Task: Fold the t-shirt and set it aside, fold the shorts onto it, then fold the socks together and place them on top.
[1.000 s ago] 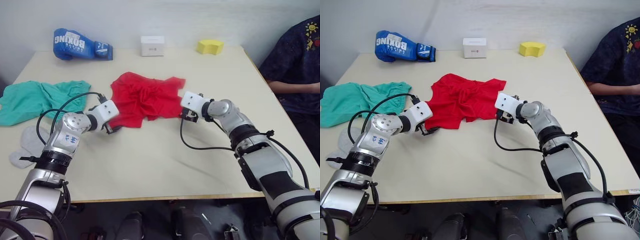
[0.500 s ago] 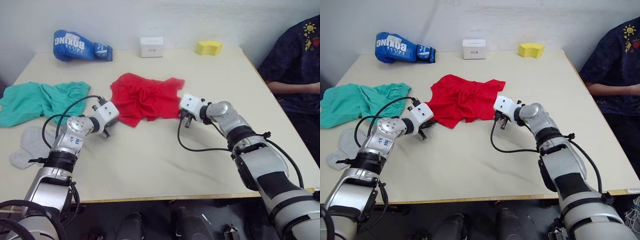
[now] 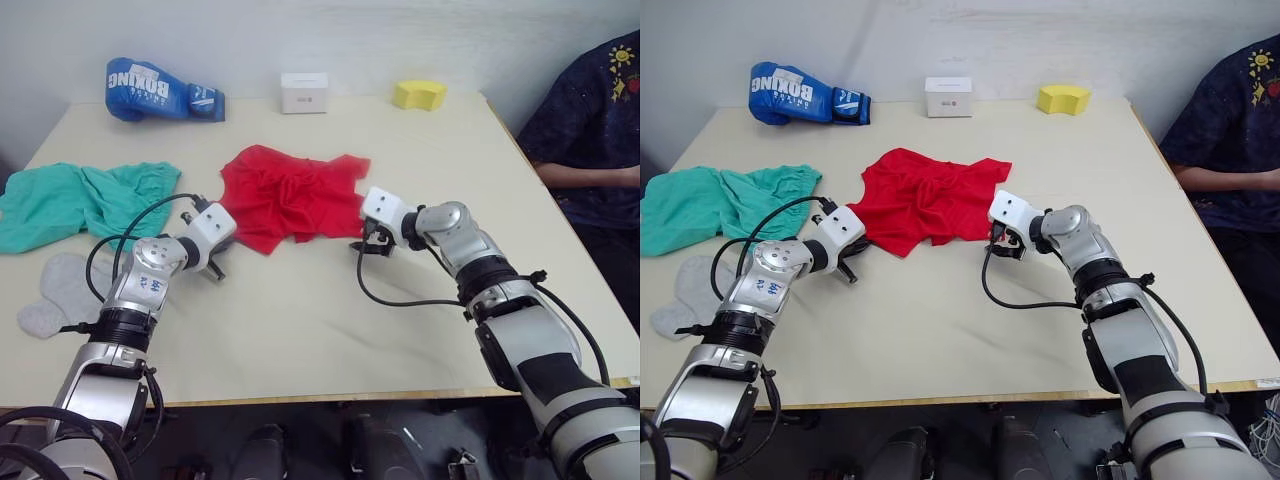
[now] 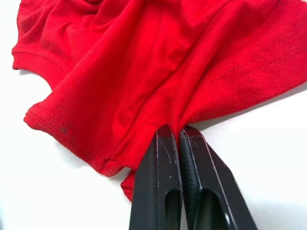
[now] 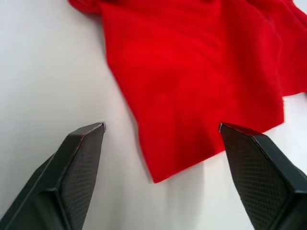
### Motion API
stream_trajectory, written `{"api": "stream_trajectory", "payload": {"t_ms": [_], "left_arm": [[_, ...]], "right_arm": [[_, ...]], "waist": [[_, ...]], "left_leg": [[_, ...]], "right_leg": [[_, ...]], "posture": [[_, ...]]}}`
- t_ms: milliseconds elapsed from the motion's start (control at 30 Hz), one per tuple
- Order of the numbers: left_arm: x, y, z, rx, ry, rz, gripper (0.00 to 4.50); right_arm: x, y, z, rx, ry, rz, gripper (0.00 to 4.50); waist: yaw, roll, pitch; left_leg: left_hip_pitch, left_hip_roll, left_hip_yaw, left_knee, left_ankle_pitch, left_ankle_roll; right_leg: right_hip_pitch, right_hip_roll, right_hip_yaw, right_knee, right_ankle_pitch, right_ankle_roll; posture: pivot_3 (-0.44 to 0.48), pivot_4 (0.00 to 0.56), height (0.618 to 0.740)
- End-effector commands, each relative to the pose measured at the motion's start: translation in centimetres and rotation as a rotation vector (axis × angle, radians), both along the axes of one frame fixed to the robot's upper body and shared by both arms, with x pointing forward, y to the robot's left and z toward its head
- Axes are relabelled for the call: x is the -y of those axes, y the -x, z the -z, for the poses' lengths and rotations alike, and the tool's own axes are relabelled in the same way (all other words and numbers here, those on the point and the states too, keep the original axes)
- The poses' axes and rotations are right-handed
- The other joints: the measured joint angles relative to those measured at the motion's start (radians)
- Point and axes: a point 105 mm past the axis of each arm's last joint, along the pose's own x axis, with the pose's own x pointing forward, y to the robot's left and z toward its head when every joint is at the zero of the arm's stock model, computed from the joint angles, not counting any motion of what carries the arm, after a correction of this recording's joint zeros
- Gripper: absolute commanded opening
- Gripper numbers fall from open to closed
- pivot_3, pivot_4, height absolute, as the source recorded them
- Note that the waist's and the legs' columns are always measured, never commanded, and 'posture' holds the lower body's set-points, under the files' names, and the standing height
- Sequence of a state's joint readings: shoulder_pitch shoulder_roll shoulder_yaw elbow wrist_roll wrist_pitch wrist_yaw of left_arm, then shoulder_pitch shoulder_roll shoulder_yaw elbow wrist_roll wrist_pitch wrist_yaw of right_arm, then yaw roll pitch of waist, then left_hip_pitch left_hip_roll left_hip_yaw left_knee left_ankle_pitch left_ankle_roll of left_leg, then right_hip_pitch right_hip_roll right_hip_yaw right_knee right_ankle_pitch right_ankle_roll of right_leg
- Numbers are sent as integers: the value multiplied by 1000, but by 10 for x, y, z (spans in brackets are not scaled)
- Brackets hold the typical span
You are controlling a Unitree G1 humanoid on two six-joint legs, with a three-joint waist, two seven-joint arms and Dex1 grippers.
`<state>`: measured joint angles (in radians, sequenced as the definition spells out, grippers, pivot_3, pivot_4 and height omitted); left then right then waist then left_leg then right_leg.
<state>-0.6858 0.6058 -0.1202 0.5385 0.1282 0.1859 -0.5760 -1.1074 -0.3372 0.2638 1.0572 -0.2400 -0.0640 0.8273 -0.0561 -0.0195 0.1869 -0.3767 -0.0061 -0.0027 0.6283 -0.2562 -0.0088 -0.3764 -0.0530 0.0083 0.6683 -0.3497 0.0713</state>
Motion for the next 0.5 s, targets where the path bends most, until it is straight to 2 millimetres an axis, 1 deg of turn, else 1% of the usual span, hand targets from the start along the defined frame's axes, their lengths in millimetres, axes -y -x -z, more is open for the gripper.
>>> {"api": "stream_trajectory", "payload": {"t_ms": [33,100,200,333,400,500], "left_arm": [[-3,3,1,-7,4,-13,0],[-3,3,0,-5,7,-15,0],[-5,3,-2,-1,15,-24,0],[-9,-5,-20,107,26,-57,0],[-10,-7,-25,128,41,-69,0],[-11,-8,-27,140,46,-71,0]], "right_arm": [[8,-11,2,54,50,93,3568],[13,-13,6,50,78,123,3109],[14,-12,12,23,85,131,2098],[12,-15,9,54,84,148,787],[12,-16,9,69,90,151,64],[15,-16,9,73,91,156,9]], "waist": [[-1,0,0],[1,0,0],[1,0,0],[1,0,0],[2,0,0],[3,0,0]], "left_leg": [[0,0,0,0,0,0],[0,0,0,0,0,0],[0,0,0,0,0,0],[0,0,0,0,0,0],[0,0,0,0,0,0],[-1,0,-1,0,0,0]], "right_leg": [[0,0,0,0,0,0],[0,0,0,0,0,0],[0,0,0,-1,0,0],[1,0,0,-1,0,0],[1,0,0,-1,0,0],[1,-1,-1,-2,0,0]], "posture": [[0,150,740],[0,150,740],[0,150,740],[0,150,740],[0,150,740],[0,150,740]]}}
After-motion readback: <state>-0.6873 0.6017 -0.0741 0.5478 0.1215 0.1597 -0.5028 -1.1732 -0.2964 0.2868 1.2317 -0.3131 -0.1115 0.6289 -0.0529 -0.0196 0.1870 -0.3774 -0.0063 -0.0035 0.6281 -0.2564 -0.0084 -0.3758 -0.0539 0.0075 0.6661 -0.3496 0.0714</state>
